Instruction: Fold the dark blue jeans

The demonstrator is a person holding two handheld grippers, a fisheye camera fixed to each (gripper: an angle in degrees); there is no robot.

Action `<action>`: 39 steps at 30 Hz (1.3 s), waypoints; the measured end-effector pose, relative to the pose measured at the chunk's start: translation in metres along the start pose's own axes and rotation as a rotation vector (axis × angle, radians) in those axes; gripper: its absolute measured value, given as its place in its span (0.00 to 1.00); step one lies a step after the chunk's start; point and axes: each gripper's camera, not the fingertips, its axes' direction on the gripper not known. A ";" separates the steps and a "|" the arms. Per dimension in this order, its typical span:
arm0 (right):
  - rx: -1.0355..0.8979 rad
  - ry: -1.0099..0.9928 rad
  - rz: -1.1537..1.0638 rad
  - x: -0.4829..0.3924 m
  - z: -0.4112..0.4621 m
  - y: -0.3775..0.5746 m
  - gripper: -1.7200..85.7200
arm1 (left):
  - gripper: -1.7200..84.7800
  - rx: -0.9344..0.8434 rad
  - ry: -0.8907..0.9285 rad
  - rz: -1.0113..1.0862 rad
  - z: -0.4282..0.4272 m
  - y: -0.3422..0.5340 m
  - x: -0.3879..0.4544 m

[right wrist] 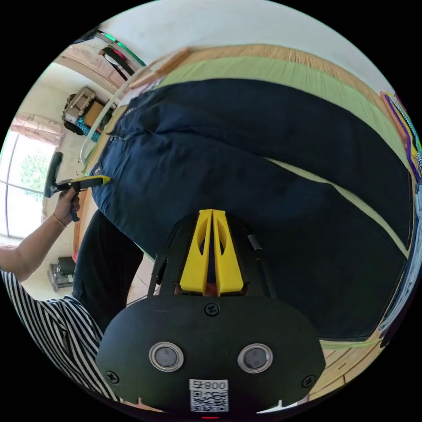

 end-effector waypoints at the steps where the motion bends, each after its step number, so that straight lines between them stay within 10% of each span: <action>1: -0.015 -0.003 0.005 -0.002 0.001 -0.004 0.02 | 0.02 0.002 0.015 -0.010 -0.003 0.004 -0.009; 21: 0.047 0.116 -0.727 -0.363 0.123 -0.274 0.11 | 0.03 0.294 0.056 -0.120 -0.093 0.045 -0.268; 39: 0.023 0.015 -0.802 -0.414 0.168 -0.347 0.03 | 0.02 0.292 0.031 -0.032 -0.124 0.061 -0.366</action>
